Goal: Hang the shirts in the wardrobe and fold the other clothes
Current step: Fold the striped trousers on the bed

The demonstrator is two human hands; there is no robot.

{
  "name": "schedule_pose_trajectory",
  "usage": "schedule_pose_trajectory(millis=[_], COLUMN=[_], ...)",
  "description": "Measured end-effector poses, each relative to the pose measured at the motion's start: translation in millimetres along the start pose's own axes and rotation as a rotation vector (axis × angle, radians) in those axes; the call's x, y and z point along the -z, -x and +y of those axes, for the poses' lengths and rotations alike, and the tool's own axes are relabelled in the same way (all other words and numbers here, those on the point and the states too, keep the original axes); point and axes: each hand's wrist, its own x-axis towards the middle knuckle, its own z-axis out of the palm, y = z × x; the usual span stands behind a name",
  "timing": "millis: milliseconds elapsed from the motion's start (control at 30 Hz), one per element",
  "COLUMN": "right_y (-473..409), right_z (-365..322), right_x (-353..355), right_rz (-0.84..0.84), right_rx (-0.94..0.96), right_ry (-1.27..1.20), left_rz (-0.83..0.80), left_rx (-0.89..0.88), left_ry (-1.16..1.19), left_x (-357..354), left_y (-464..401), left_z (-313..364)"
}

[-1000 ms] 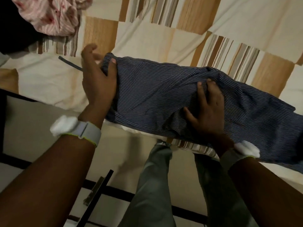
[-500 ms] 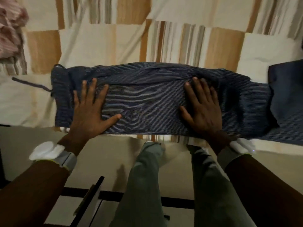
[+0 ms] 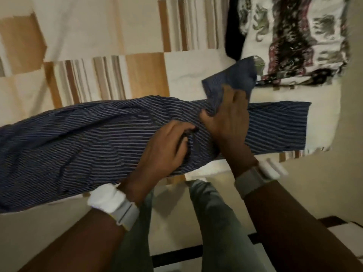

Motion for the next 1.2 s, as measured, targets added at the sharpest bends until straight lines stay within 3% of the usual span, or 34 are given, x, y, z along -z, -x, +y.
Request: schedule_pose_trajectory(millis=[67,133,267,367,433,533,667,833,967,1033,1133,1200], right_y=[-8.5,-10.3,-0.7,17.8,32.0,38.9,24.9,2.5,3.8,8.2,13.8,15.8], right_z=[6.6,14.2,57.4,104.6,139.2,171.5,200.9,214.8,226.6,230.9,234.5,233.2], right_x=[-5.4,-3.8,17.2,24.7,27.8,29.0,38.3,54.2,57.1,52.9,48.5,46.0], right_rz=[-0.080,-0.019,0.232,0.388,0.339,0.160,0.015,-0.274,-0.467,-0.492,-0.476,-0.392], right_rx=[-0.066,-0.083,-0.295,-0.710,-0.990,-1.078,-0.921,-0.498,-0.279,-0.194,-0.198,-0.231], right_ry=[-0.010,-0.133,-0.895,-1.319,-1.572,-1.850,-1.648,-1.031,-0.974,-0.925,-0.981,-0.999], left_rz=[0.036,0.089,0.082,-0.019,-0.117,-0.221,-0.223,-0.108,-0.060,-0.140,-0.312,-0.312], left_rx=[0.065,0.100,0.001,-0.079,-0.101,-0.084,-0.087,-0.044,-0.061,-0.121,-0.292,-0.354], left_ry=[0.053,0.064,-0.124,-0.260,-0.340,-0.500,-0.531,-0.495,-0.541,-0.551,-0.501,-0.438], left_x=[-20.1,-30.8,-43.1,-50.1,-63.7,-77.0,-89.2,-93.0,-99.8,-103.2,-112.8,-116.4], left_y=[-17.8,-31.0,-49.9,-60.7,-70.6,-79.3,-85.4,-103.8,-132.5,-147.7,-164.3,-170.6], left_z=[15.6,24.7,42.8,51.6,57.4,56.7,65.9,75.5,89.3,94.4,99.3,97.1])
